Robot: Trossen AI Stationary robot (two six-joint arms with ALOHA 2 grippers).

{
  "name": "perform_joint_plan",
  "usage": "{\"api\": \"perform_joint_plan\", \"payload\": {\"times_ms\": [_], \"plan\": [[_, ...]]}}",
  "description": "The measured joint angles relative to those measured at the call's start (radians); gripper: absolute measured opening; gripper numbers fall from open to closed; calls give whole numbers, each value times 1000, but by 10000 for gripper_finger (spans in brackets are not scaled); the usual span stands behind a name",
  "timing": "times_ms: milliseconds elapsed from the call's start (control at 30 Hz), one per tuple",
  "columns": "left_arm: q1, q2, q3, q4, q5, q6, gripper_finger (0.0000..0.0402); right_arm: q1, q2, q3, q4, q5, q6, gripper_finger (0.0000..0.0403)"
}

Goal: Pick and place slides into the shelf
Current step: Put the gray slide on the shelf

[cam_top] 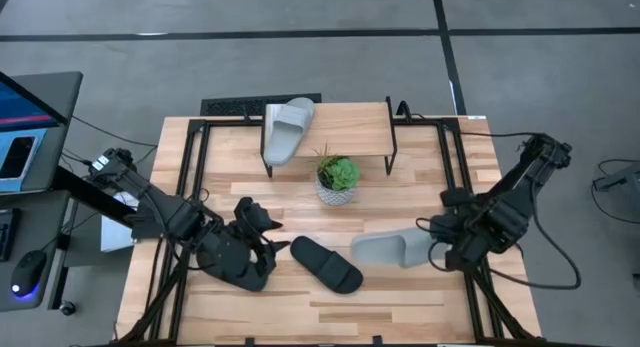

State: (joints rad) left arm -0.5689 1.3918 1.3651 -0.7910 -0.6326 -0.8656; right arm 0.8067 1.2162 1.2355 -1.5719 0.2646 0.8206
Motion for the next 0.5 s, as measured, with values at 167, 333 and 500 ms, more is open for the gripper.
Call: {"api": "perform_joint_plan", "payload": {"times_ms": [167, 333, 500], "plan": [[34, 0, 0, 121, 125, 77, 224, -51, 32, 71, 0, 43, -196, 1], [96, 0, 0, 289, 314, 182, 224, -118, 70, 162, 0, 107, -408, 1], [183, 0, 0, 417, 530, 210, 224, -196, 117, 256, 0, 145, -630, 1]]}}
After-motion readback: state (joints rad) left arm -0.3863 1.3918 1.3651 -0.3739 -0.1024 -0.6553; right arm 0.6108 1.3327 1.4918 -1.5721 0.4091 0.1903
